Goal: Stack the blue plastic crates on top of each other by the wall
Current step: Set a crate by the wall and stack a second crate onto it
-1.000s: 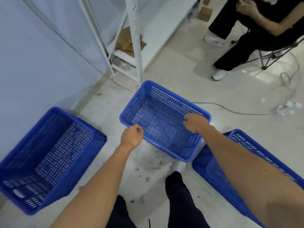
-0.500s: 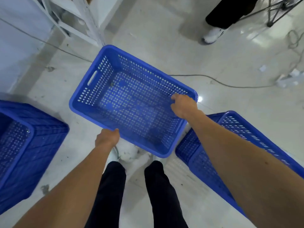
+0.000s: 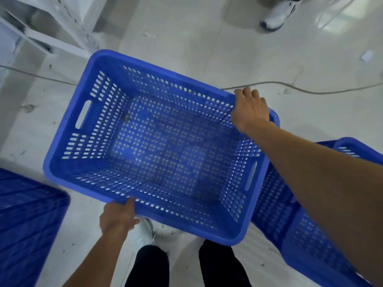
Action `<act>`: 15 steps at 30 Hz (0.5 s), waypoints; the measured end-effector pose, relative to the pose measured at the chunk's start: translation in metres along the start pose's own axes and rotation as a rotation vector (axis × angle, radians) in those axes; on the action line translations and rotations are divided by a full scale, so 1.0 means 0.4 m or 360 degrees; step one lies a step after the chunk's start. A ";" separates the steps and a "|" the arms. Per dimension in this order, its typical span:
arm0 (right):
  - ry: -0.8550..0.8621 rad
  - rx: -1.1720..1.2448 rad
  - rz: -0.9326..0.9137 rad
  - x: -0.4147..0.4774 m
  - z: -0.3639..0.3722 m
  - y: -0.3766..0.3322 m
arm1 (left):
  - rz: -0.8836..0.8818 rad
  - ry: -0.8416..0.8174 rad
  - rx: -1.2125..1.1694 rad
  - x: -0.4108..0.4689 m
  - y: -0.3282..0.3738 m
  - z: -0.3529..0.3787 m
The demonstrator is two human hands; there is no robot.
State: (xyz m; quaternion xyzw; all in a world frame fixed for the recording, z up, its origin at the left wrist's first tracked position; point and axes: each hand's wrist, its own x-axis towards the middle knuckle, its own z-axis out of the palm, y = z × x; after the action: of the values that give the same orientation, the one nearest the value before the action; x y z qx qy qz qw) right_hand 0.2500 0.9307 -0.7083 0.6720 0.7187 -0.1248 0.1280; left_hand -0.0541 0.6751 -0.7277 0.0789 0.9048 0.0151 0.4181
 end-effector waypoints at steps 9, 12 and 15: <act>-0.0199 0.0116 0.0017 0.055 -0.004 -0.012 | -0.0393 -0.0383 -0.0866 0.063 0.011 -0.039; -0.0215 0.0141 -0.0019 0.072 -0.004 -0.021 | -0.0517 -0.0515 -0.1144 0.058 0.022 -0.029; -0.0185 0.0156 -0.0123 0.100 -0.002 -0.061 | -0.0527 -0.0535 -0.1206 0.064 0.026 -0.021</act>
State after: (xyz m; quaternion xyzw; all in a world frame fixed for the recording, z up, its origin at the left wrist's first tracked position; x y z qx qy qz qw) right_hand 0.2230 0.9667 -0.7216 0.6409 0.7284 -0.2034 0.1315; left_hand -0.0755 0.6895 -0.7404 -0.2244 0.7554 0.2652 0.5556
